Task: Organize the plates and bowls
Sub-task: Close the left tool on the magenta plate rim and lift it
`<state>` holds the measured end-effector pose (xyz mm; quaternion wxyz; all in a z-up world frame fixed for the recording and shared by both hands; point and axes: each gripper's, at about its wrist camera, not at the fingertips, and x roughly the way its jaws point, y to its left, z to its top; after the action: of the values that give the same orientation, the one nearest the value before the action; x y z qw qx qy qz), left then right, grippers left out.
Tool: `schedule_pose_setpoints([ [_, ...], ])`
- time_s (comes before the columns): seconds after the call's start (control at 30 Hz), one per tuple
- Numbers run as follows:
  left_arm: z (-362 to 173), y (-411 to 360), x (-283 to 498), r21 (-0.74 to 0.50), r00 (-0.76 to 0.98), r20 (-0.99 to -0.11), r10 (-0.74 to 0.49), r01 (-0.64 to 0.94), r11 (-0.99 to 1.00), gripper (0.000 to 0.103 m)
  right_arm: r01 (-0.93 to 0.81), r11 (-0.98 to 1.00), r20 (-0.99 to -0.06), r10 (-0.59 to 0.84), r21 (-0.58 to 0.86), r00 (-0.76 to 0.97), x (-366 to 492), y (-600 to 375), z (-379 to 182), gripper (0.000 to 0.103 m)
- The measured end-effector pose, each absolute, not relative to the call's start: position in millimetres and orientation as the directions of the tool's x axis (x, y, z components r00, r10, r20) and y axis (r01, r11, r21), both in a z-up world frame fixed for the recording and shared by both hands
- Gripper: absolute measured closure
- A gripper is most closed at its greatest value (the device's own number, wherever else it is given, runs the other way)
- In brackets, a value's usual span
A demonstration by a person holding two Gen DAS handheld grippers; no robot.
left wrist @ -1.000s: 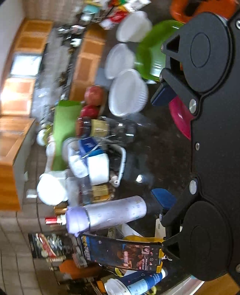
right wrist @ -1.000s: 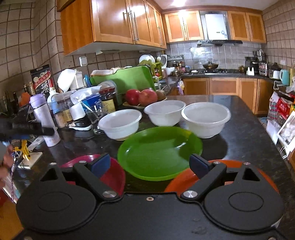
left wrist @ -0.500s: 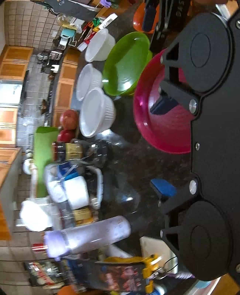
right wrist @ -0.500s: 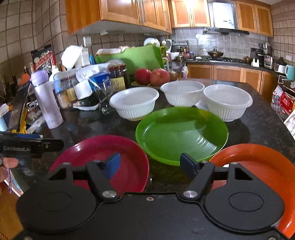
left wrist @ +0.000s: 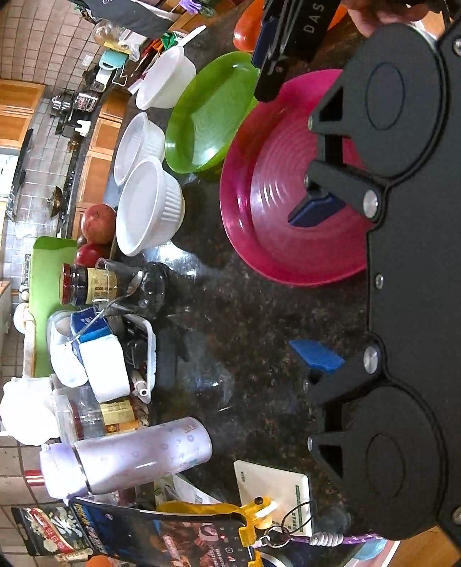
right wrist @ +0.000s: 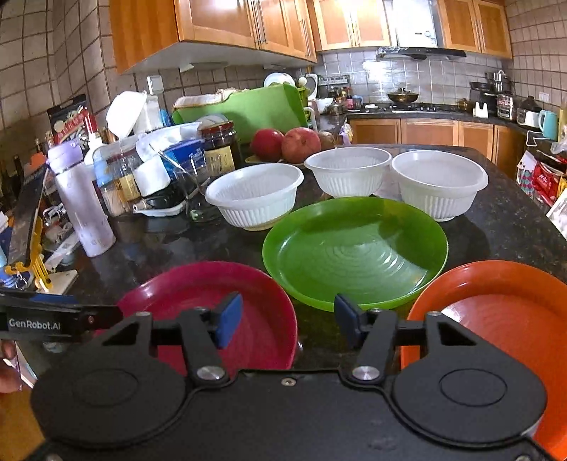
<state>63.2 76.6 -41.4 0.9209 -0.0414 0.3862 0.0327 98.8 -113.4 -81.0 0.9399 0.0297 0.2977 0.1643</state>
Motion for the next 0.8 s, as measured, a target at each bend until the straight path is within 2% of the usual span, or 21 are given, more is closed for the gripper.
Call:
schedule_pose_setpoints([
  [0.07,-42,78,64,-0.057,0.693,-0.721,0.022,-0.09,0.994,0.033,-0.294,0.942,-0.56,0.334,0.163,0.758,99,-113,-81,0.043],
  [0.1,-42,78,65,-0.059,0.69,-0.724,0.013,-0.08,0.995,0.038,-0.298,0.94,-0.569,0.338,0.167,0.749,100,-113,-81,0.044],
  [0.27,-40,73,67,-0.03,0.696,-0.718,0.005,-0.038,0.999,0.038,-0.282,0.951,-0.575,0.301,0.125,0.76,101,-112,-80,0.044],
  [0.37,-41,70,70,-0.021,0.689,-0.725,-0.006,-0.013,1.0,0.038,-0.287,0.948,-0.598,0.311,0.139,0.739,105,-113,-82,0.054],
  [0.43,-43,68,73,-0.018,0.675,-0.737,-0.005,-0.012,1.0,0.045,-0.292,0.947,-0.611,0.311,0.135,0.728,107,-112,-83,0.061],
  [0.5,-45,66,76,-0.012,0.657,-0.754,-0.005,-0.007,1.0,0.046,-0.298,0.945,-0.615,0.316,0.135,0.723,107,-112,-85,0.067],
  [0.6,-49,67,80,-0.017,0.635,-0.773,-0.006,-0.012,1.0,0.047,-0.296,0.946,-0.622,0.312,0.133,0.718,109,-111,-88,0.069],
  [0.7,-52,69,83,-0.019,0.609,-0.793,0.001,-0.027,0.999,0.056,-0.294,0.947,-0.629,0.307,0.128,0.714,111,-112,-89,0.075],
  [0.8,-53,73,85,-0.026,0.605,-0.796,0.015,-0.059,0.998,0.06,-0.299,0.945,-0.633,0.314,0.135,0.707,114,-112,-91,0.079],
])
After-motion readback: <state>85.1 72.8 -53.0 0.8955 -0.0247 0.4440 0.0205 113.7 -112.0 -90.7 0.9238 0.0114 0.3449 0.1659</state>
